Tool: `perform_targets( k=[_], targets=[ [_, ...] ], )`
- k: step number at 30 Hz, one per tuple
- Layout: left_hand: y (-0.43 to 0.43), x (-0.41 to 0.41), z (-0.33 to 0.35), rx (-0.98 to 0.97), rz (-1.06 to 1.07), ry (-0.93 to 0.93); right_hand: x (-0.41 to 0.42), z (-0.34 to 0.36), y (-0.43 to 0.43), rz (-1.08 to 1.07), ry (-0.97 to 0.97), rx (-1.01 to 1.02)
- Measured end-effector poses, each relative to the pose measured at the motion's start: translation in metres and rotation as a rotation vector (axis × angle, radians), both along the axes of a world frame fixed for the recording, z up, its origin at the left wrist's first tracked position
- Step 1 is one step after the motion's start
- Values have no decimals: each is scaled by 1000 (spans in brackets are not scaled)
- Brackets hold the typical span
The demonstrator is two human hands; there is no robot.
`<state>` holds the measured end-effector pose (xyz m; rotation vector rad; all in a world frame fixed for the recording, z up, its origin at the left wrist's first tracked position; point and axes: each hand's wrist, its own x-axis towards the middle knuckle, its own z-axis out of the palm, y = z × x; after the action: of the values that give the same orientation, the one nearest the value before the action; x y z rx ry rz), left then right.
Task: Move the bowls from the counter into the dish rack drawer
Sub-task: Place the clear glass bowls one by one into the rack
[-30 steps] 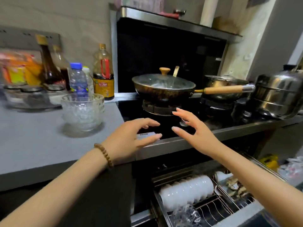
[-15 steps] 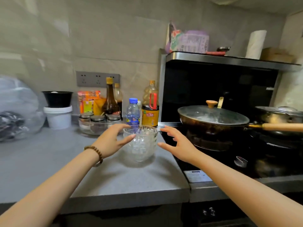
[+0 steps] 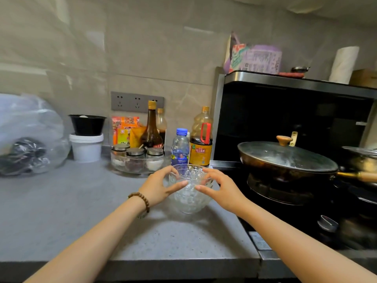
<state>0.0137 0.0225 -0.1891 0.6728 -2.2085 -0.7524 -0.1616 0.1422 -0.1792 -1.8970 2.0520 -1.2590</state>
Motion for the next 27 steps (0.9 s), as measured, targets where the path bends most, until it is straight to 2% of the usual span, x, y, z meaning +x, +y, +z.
perform_targets(
  k=[5, 9, 18, 23, 27],
  targets=[
    [-4, -1, -1, -32, -8, 26, 6, 7, 2, -6, 39, 12],
    [5, -2, 14, -77, -31, 129, 7, 22, 12, 6, 47, -37],
    [73, -30, 56, 75, -248, 309, -16, 68, 90, -24, 79, -76],
    [126, -70, 58, 260, -467, 268, -34, 81, 165, 2, 113, -26],
    [161, -111, 42, 323, -577, 177, -55, 67, 221, 46, -34, 23]
  ],
)
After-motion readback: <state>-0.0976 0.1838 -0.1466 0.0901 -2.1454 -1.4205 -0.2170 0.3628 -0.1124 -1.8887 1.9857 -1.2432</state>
